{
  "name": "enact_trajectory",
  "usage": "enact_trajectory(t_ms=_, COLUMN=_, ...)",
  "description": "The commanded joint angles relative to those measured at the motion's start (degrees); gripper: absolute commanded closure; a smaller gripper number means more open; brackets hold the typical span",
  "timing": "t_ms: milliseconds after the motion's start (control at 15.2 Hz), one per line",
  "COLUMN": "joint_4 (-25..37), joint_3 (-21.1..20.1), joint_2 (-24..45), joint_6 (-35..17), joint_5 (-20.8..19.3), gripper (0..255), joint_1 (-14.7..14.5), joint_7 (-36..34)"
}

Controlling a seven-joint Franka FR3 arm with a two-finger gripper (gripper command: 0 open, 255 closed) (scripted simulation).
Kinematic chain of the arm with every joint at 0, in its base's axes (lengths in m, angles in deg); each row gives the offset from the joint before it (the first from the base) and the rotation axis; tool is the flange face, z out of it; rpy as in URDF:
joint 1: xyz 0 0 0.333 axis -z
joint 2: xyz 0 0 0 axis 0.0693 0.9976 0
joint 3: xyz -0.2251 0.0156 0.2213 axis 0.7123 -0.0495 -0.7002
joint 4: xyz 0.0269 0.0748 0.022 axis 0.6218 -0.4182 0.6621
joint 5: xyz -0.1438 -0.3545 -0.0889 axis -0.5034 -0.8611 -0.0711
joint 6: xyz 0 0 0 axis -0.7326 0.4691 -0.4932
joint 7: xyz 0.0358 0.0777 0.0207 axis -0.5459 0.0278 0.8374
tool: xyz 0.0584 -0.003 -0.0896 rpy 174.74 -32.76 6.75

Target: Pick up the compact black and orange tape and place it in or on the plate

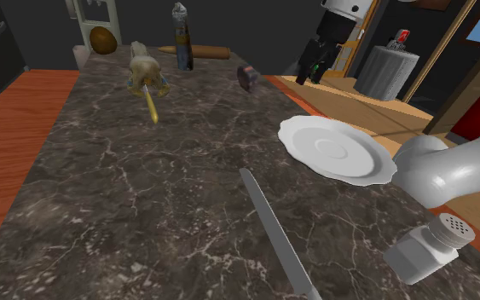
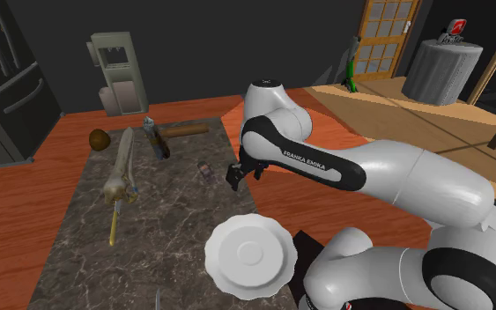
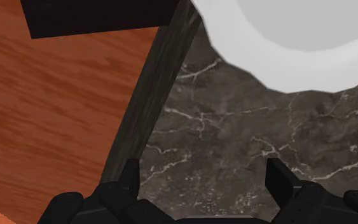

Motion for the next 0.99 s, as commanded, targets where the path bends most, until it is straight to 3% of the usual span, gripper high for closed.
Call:
enact_trajectory(t_ms=0, joint_4=0.00, joint_3=0.00, joint_2=0.00, joint_6=0.00, joint_5=0.00, gripper=0, joint_1=0.00, joint_7=0.00)
enact_trajectory(t_ms=462, joint_4=16.26, joint_3=-8.82, joint_2=19.26, joint_6=0.14, joint_5=-6.02, gripper=0, joint_1=2.92, joint_7=-10.50)
enact_trajectory(t_ms=924, joint_4=37.66, joint_3=-16.38, joint_2=40.38, joint_6=6.83, joint_5=-17.24, gripper=0, joint_1=4.59, joint_7=-22.31)
